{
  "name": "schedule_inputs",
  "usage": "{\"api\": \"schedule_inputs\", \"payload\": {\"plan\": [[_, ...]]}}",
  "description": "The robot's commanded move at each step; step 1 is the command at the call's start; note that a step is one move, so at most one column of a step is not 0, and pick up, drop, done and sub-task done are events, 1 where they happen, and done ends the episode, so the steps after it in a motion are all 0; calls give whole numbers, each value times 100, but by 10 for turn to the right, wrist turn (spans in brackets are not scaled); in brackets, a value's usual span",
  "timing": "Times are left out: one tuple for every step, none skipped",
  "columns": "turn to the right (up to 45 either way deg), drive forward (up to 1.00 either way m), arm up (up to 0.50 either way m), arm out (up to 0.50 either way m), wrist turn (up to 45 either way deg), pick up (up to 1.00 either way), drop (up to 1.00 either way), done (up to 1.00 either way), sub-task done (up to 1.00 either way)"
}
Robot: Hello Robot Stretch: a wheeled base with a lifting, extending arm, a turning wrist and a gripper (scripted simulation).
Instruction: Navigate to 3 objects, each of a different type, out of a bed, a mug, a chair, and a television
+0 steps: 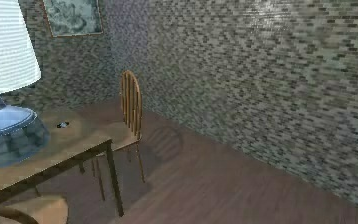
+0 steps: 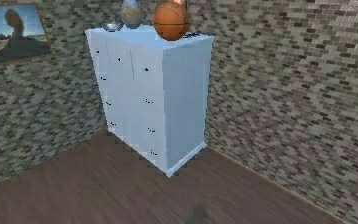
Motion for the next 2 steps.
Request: {"api": "schedule_inputs", "payload": {"plan": [[-450,0,0,0,0,0,0,0,0],[0,0,0,0,0,0,0,0,100]]}}
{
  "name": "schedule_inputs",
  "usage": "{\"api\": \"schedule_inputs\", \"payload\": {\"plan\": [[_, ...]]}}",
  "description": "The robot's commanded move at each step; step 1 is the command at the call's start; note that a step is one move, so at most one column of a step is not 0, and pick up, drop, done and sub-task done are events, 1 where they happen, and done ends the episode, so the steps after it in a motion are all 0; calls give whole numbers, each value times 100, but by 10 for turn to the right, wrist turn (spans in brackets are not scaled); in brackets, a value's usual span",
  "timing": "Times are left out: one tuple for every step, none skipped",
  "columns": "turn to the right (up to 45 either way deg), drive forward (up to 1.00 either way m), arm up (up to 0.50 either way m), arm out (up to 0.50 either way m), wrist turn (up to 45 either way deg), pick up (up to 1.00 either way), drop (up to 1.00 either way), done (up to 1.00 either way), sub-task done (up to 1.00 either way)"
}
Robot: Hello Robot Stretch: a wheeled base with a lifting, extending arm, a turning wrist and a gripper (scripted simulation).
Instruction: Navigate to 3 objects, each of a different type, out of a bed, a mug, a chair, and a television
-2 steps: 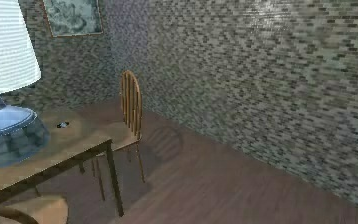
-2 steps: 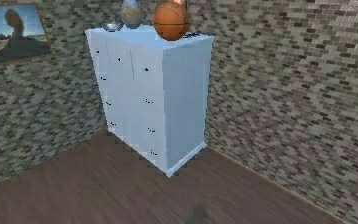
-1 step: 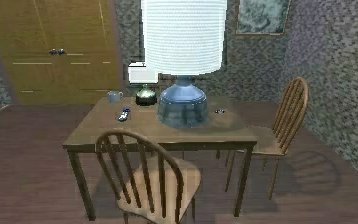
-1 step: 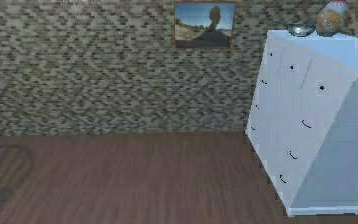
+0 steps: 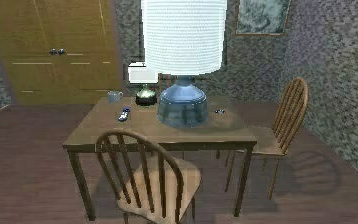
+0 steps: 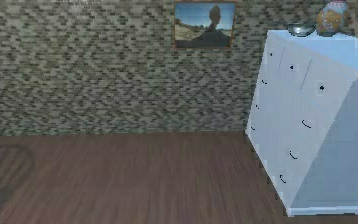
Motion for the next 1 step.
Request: {"api": "schedule_inputs", "payload": {"plan": [[450,0,0,0,0,0,0,0,0]]}}
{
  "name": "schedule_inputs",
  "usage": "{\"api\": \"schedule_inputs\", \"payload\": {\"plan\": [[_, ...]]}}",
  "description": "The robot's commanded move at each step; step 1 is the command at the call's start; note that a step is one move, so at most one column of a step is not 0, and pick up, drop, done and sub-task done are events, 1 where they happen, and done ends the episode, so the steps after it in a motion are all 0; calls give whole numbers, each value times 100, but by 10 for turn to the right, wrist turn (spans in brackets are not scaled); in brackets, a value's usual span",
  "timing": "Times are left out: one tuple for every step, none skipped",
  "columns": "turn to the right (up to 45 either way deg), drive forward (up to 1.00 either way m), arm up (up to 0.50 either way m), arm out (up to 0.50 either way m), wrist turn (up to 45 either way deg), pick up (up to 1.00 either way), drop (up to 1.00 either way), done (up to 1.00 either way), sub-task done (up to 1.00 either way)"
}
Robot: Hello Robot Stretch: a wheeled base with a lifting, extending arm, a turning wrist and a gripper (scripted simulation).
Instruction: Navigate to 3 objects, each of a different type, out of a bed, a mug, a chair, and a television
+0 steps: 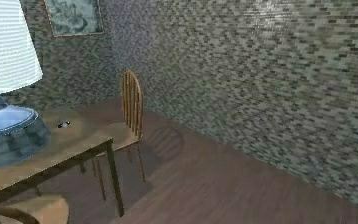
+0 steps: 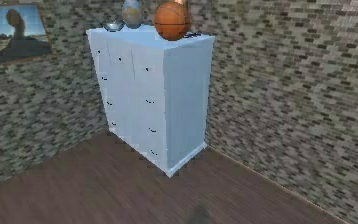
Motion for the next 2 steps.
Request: {"api": "schedule_inputs", "payload": {"plan": [[450,0,0,0,0,0,0,0,0],[450,0,0,0,0,0,0,0,0]]}}
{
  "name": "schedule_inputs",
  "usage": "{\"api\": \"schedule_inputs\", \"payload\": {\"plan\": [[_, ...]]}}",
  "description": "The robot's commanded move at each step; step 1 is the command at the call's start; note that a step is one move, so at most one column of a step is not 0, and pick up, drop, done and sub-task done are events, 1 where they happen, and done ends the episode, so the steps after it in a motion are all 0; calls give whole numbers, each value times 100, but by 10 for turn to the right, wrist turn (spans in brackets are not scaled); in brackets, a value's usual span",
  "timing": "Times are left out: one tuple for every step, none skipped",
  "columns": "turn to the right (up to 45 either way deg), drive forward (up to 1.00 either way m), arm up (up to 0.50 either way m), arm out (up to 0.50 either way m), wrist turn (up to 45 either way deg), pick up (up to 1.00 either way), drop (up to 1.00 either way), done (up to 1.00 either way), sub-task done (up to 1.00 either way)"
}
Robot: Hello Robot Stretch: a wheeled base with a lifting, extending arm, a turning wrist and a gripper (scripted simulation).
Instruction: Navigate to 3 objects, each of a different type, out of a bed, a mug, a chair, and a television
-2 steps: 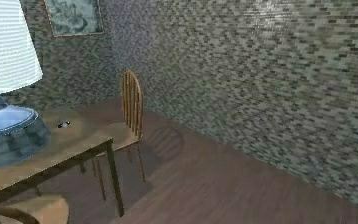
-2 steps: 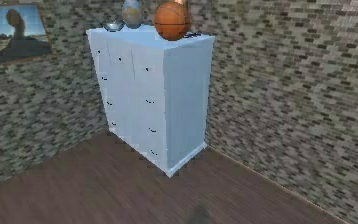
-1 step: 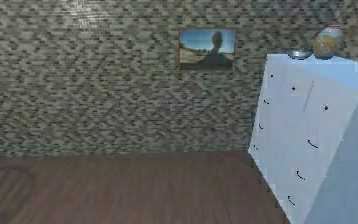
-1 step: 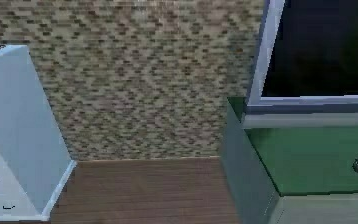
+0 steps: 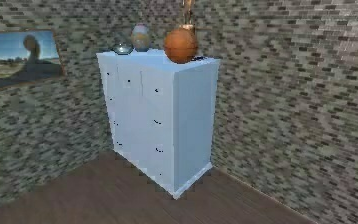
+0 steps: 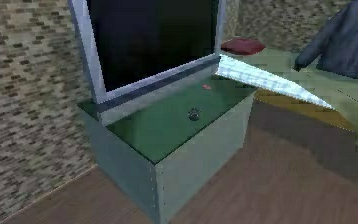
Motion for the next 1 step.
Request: {"api": "schedule_inputs", "payload": {"plan": [[420,0,0,0,0,0,0,0,0]]}}
